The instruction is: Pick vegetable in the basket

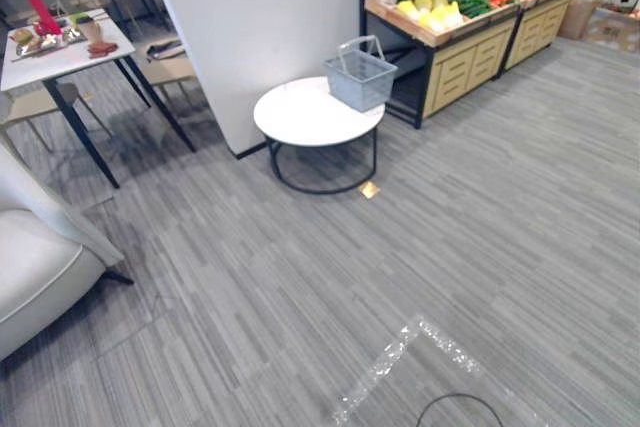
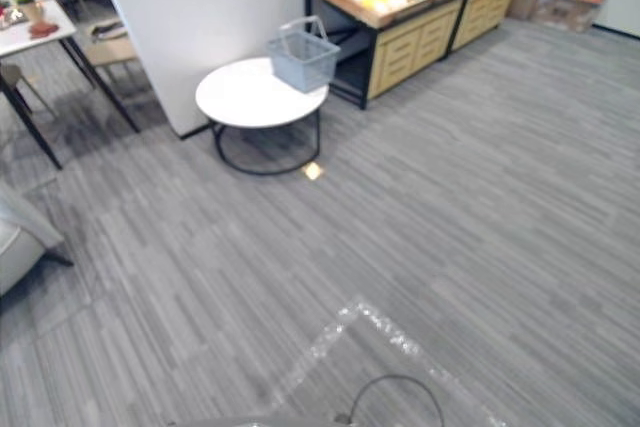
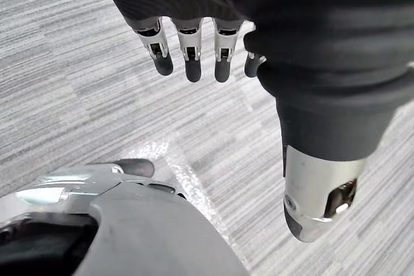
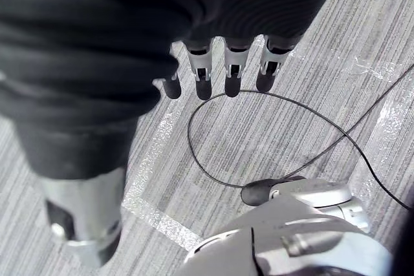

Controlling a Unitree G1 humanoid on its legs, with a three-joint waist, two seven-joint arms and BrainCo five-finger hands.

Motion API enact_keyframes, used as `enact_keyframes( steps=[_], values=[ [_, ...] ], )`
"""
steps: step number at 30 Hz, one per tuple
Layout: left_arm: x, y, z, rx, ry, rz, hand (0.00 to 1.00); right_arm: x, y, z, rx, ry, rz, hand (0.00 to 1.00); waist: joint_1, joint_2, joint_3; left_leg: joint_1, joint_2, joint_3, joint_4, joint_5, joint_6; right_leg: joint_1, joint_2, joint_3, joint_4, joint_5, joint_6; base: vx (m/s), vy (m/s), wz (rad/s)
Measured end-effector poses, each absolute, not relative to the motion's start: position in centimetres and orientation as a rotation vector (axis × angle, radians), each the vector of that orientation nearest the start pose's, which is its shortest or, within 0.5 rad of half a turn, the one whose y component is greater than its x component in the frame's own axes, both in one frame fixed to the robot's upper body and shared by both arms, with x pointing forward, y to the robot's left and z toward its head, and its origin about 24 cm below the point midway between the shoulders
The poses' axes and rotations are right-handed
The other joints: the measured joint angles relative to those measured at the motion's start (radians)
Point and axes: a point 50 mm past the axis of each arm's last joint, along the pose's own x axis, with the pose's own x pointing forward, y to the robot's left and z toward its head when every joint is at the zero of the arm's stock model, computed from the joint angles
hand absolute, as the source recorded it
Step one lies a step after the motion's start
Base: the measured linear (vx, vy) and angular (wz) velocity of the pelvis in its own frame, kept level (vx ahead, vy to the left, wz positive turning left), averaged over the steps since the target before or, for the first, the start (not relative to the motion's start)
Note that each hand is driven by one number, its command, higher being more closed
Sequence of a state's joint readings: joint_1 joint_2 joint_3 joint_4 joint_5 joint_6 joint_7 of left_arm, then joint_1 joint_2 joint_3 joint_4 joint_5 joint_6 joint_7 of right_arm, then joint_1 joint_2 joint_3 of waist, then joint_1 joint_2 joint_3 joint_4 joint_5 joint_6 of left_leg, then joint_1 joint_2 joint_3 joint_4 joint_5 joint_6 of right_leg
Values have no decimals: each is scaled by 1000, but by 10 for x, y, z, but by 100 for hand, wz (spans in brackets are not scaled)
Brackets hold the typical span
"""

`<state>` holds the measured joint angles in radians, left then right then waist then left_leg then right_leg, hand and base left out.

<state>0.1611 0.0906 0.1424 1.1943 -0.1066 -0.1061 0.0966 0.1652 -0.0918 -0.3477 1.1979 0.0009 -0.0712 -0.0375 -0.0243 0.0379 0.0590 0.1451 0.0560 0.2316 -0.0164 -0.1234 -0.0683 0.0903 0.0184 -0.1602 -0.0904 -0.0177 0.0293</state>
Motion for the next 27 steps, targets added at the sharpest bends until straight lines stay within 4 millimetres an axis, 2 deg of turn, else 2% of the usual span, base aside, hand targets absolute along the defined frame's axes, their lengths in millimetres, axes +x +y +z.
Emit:
enact_keyframes(
  steps=[1, 2, 5, 6, 7, 11, 12, 14, 17, 19, 20, 21, 23, 27],
  values=[
    [35, 208, -172, -34, 1229, 383, 0, 26, -223, -171, 90, 1256, -448, 0, 0, -14, 10, 5, 1, 1, -1, -2, -3, 5, 0, -3, -1, 0, 0, 36, -10, 0],
    [35, 209, -172, -32, 1228, 385, 0, 28, -222, -171, 91, 1252, -446, 0, 0, -4, 7, 7, 1, 1, -1, -2, -3, 7, 0, -6, -2, 1, 1, 45, -13, 0],
    [39, 209, -171, -29, 1220, 386, 0, 31, -222, -171, 93, 1246, -444, 0, 0, -7, 20, 18, 0, 1, -11, -2, -3, 20, 1, -14, -13, 5, 8, 20, -16, 4],
    [39, 209, -171, -29, 1219, 386, 0, 31, -222, -171, 92, 1244, -444, 0, 0, -16, 26, 18, 0, 1, -14, -2, -4, 19, 2, -18, -13, 5, 8, -7, -23, 7],
    [40, 209, -171, -28, 1215, 385, 0, 33, -222, -171, 93, 1241, -442, 0, 0, -7, 24, 19, 1, 1, -15, -2, -4, 19, 2, -23, -13, 5, 8, -18, -18, 5],
    [41, 210, -171, -29, 1207, 385, 0, 37, -222, -170, 96, 1231, -439, 0, 0, -17, 33, 19, 1, 1, -16, -2, -4, 19, 2, -25, -13, 5, 9, -8, -7, 0],
    [42, 210, -170, -33, 1198, 387, 0, 39, -221, -170, 99, 1227, -438, 0, 0, -8, 32, 20, 1, 1, -16, -1, -5, 20, 2, -26, -13, 5, 9, -49, -36, 1],
    [45, 209, -170, -38, 1190, 381, 0, 41, -221, -170, 100, 1223, -437, 0, 1, -19, 40, 17, 1, 1, -17, 2, -9, 19, 2, -26, -13, 5, 9, -59, -39, 2],
    [46, 209, -170, -40, 1187, 379, 0, 42, -221, -170, 102, 1219, -435, 0, 1, -14, 42, 17, 4, 1, -17, 4, -11, 18, 4, -28, -13, 5, 9, -53, -40, -1],
    [46, 210, -170, -41, 1187, 381, 0, 42, -221, -170, 103, 1218, -435, 0, 1, -23, 48, 17, 6, 1, -17, 4, -11, 17, 5, -30, -14, 5, 9, -52, -41, -2],
    [46, 210, -170, -45, 1186, 384, 0, 42, -221, -170, 104, 1217, -435, 0, 1, -12, 43, 17, 7, 1, -17, 4, -11, 17, 6, -33, -14, 5, 9, -56, -39, -3],
    [45, 210, -170, -47, 1186, 388, 0, 42, -221, -170, 106, 1216, -432, 0, 1, -25, 50, 15, 7, 2, -17, 4, -10, 16, 6, -36, -14, 5, 9, -53, -37, -4],
    [45, 210, -170, -47, 1186, 392, 0, 43, -221, -170, 110, 1213, -428, 0, 1, -18, 47, 15, 7, 2, -18, 5, -9, 17, 6, -39, -14, 5, 8, -44, -29, -3],
    [45, 211, -170, -37, 1182, 409, 0, 43, -221, -170, 117, 1211, -423, 0, 1, -26, 51, 15, 7, 1, -21, 8, -5, 17, 5, -52, -14, 5, 8, -19, -11, 0]
  ],
)
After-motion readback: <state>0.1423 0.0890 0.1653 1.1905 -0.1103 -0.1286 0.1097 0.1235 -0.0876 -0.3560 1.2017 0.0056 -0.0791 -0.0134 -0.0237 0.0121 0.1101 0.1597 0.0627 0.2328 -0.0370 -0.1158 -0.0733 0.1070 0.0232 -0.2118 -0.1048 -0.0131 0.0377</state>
